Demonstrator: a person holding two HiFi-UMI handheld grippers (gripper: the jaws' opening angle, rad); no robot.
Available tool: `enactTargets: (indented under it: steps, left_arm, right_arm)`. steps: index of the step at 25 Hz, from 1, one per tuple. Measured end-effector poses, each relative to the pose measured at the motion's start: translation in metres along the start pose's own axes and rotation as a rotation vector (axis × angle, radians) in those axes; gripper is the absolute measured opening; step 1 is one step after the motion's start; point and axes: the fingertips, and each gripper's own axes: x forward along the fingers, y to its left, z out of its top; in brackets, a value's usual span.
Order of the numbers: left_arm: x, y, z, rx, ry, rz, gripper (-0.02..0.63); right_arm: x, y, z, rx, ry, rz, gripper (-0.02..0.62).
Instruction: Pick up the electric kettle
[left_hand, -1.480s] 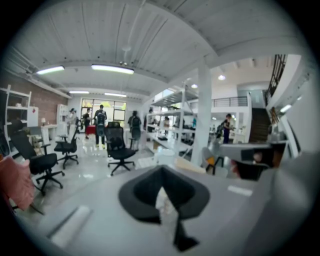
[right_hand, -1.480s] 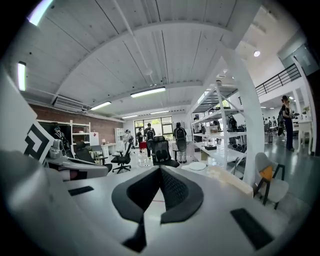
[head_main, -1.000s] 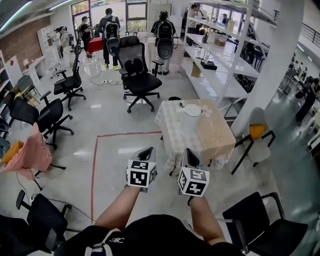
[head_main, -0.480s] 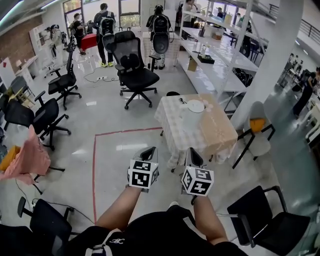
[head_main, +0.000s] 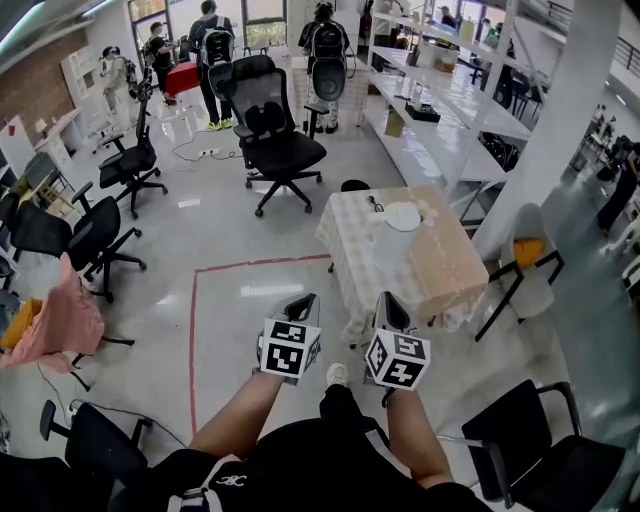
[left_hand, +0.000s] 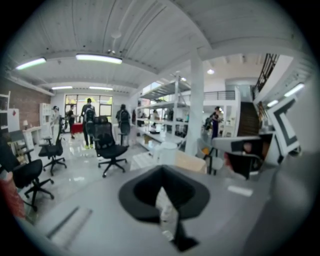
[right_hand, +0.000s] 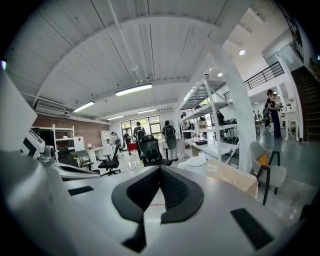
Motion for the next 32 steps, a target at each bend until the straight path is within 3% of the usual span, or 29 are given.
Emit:
enactTargets:
  steps: [20,32]
  left_arm:
    - [0.156,0.056,0.075,0.024,-0.009,-0.023,-0.002]
    - [0.242,0.069,0.101,0.074,0.012,-0.013,-0.001]
  right_arm:
    - [0.179,-0.041,0.042,-0.001,0.020,0.042,-0.002]
    - [0.265,-0.076,0.052,0.034,0.031,0.053,-0.002]
